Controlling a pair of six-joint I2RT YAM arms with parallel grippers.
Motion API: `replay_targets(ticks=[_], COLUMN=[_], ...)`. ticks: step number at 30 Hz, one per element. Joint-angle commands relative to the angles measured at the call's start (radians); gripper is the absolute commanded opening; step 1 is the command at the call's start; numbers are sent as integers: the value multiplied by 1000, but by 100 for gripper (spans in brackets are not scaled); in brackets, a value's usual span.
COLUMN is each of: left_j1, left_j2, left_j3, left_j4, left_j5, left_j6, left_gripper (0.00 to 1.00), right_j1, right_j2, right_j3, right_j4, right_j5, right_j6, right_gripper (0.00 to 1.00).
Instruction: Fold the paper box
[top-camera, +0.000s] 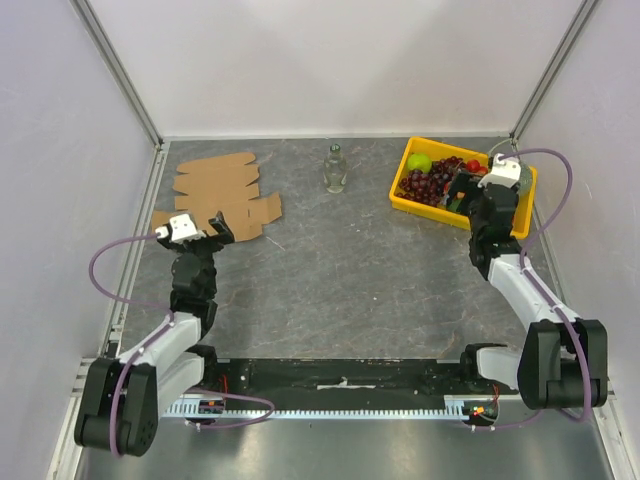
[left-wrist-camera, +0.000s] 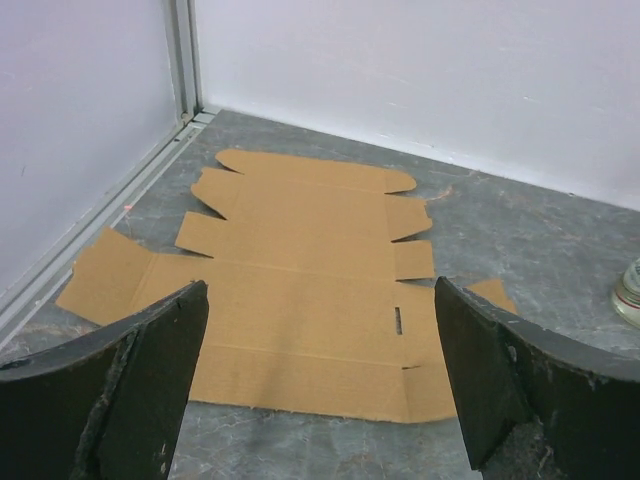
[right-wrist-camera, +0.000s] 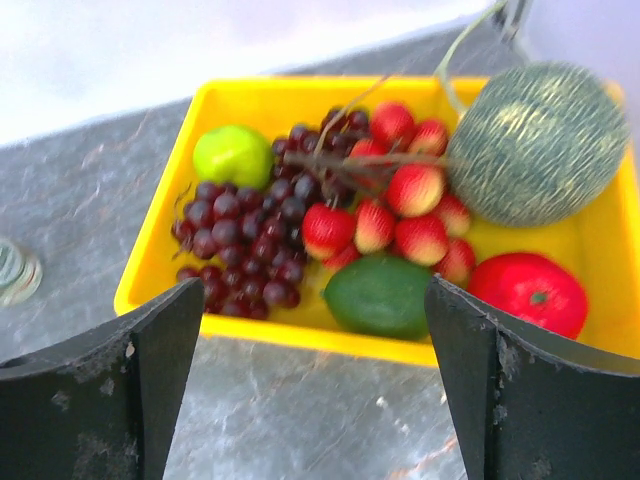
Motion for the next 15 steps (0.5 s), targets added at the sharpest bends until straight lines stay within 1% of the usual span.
replay_targets(ticks=[1, 3, 5, 7, 9, 11, 12, 15], left_j1=[-1, -1, -1, -2, -1, -1, -1, -1], left_j2=[-81, -92, -100, -107, -100, -86, -68, -35], left_j3=[-19, -31, -45, -53, -51, -36, -28, -12], left_j4=[-139, -153, -148, -139, -131, -142, -147, -153], left_j5=[10, -38, -88, -75, -52, -55, -62, -76], left_j6=[-112, -159, -178, -172, -158, -158, -158, -155], left_gripper=[100, 100, 100, 100, 99, 98, 97, 96], right_j1=[1, 1, 7, 56, 150, 281, 318, 427], right_j2=[21, 43, 93, 144, 161, 178, 194, 277], right_j3=[-10, -16, 15, 47, 65, 85, 93, 122], right_j4=[-117, -59, -40, -33, -39, -39, -28, 41], right_j5=[-140, -264, -376, -433, -386, -319, -294, -286], right_j6=[125, 147, 213, 250, 250, 256, 273, 336], right_gripper=[98, 98, 98, 98, 98, 98, 98, 98])
